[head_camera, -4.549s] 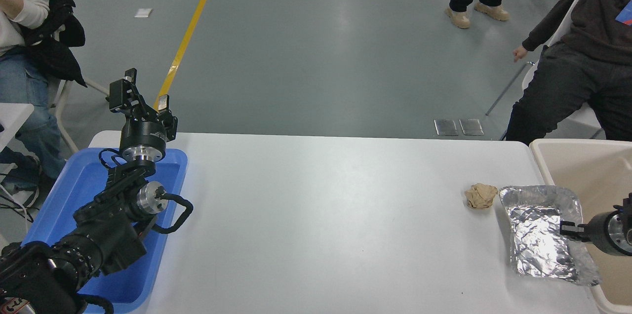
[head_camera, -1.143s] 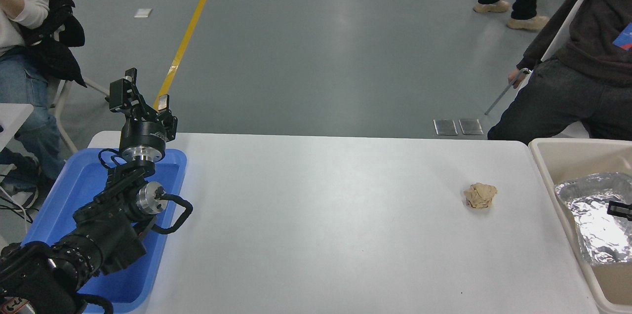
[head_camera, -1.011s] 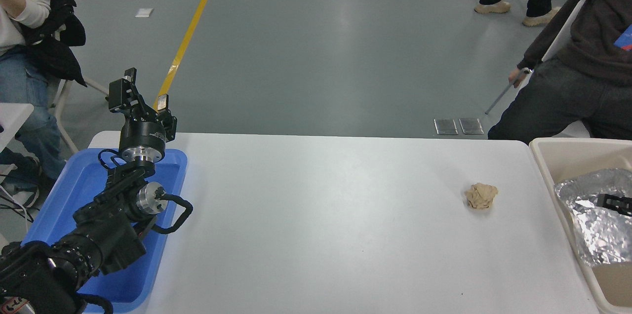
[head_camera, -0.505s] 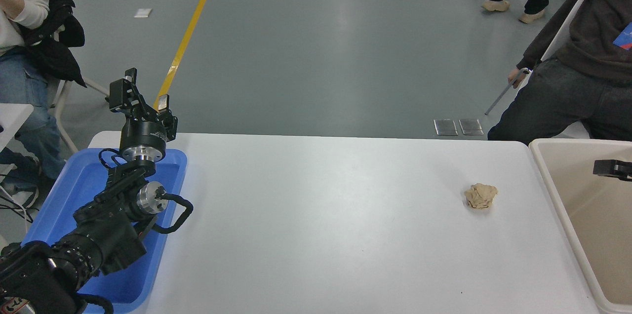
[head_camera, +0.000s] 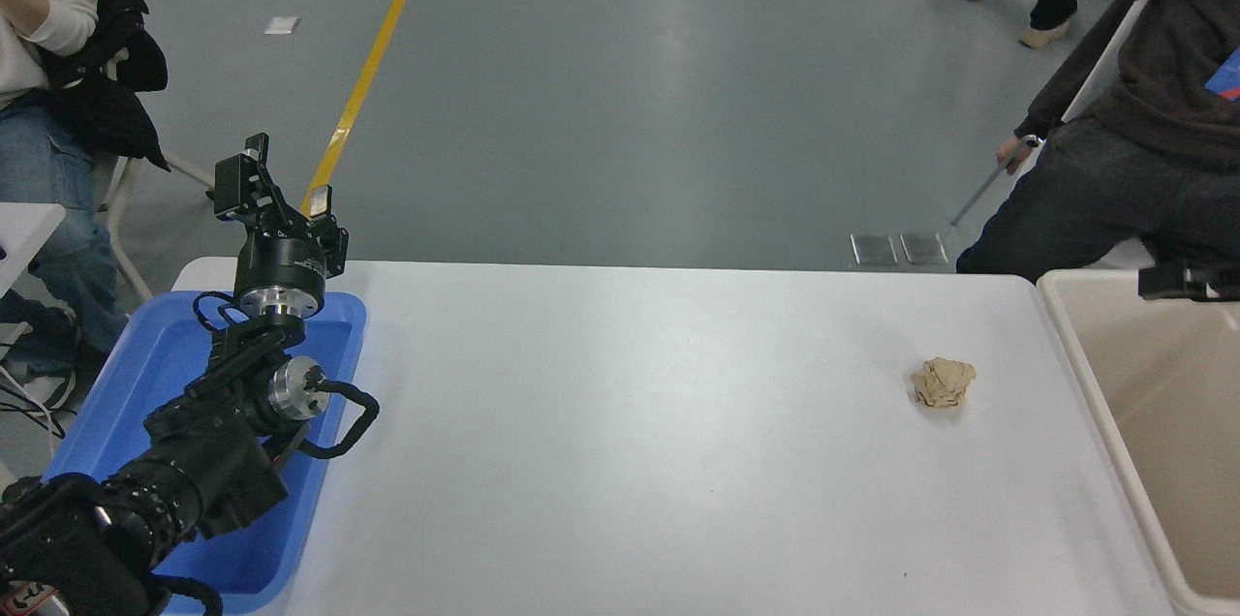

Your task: Pick up foil plate and place in dustbin

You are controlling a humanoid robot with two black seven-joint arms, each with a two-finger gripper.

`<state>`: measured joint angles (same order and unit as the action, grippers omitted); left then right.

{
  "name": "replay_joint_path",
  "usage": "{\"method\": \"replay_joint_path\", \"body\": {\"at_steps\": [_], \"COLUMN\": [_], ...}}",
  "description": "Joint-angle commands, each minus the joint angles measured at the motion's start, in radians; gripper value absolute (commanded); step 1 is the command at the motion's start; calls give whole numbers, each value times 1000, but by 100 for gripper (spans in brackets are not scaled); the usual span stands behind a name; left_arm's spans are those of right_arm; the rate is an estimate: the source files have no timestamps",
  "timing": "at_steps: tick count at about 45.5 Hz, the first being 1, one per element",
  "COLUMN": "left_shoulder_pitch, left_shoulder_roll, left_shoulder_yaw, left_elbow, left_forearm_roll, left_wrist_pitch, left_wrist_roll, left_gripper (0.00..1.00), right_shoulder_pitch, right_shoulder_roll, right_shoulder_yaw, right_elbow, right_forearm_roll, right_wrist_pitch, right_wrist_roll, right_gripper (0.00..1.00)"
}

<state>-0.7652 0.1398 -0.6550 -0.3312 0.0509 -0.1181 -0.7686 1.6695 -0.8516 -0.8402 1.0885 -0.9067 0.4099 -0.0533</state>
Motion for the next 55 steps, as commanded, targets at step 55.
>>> {"method": "replay_joint_path", "body": {"at_steps": [55], "left_shoulder_pitch": [1], "left_shoulder_roll": [1], "left_shoulder_yaw": [2], "left_elbow": [0], "left_forearm_roll": [0], "left_wrist_pitch": [0], "left_wrist_roll": [-1], "left_gripper": [100], "right_shoulder_pitch": [639], "right_shoulder_roll": [648], "right_shoulder_yaw": [-422], "right_elbow": [275], "right_forearm_roll": [703], "right_wrist_pitch": [376], "right_wrist_roll": [-8], "right_gripper": [100]}}
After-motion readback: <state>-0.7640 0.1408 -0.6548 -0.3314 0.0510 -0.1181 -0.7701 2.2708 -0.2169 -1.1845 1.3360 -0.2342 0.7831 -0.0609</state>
